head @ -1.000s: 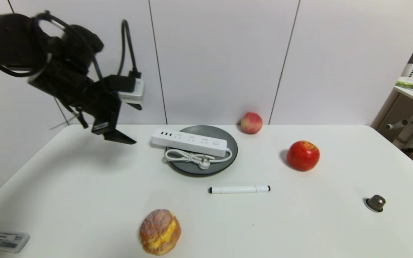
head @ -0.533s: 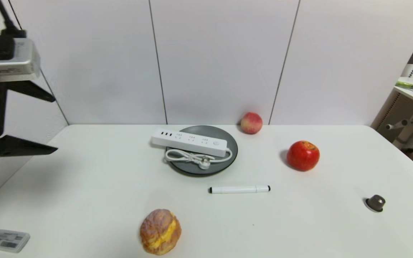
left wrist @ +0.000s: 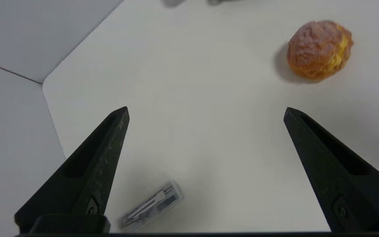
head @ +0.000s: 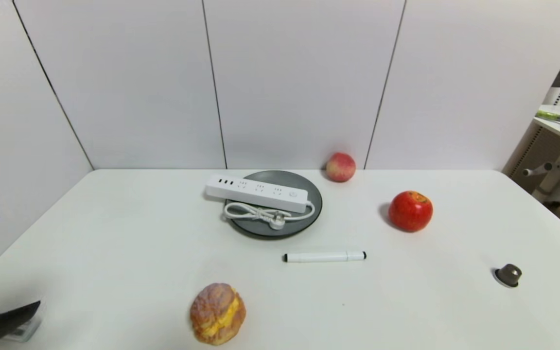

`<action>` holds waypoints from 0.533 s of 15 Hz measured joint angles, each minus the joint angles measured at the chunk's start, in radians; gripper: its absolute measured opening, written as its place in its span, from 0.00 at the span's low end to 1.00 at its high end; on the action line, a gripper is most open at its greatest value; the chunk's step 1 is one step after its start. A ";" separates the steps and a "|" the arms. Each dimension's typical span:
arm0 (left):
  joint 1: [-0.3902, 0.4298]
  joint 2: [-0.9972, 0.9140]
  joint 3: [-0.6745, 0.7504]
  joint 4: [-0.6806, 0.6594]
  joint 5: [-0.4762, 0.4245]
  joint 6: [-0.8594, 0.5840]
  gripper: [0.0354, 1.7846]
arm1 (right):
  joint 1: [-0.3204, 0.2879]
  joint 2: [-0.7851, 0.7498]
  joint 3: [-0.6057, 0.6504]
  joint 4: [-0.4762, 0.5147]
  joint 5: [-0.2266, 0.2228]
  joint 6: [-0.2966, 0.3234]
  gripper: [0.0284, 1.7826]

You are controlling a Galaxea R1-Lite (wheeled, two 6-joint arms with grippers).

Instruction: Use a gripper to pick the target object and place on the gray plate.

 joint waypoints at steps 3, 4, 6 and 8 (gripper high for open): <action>-0.012 -0.207 0.291 -0.307 0.002 -0.185 0.94 | 0.000 0.000 0.000 0.000 0.000 0.000 0.96; -0.013 -0.277 0.374 -0.377 0.003 -0.238 0.94 | 0.000 0.000 0.000 0.000 0.000 0.000 0.96; 0.008 -0.384 0.499 -0.440 0.003 -0.312 0.94 | 0.000 0.000 0.000 0.000 0.000 0.000 0.96; 0.046 -0.473 0.582 -0.458 0.002 -0.355 0.94 | 0.000 0.000 0.000 0.000 0.000 0.000 0.96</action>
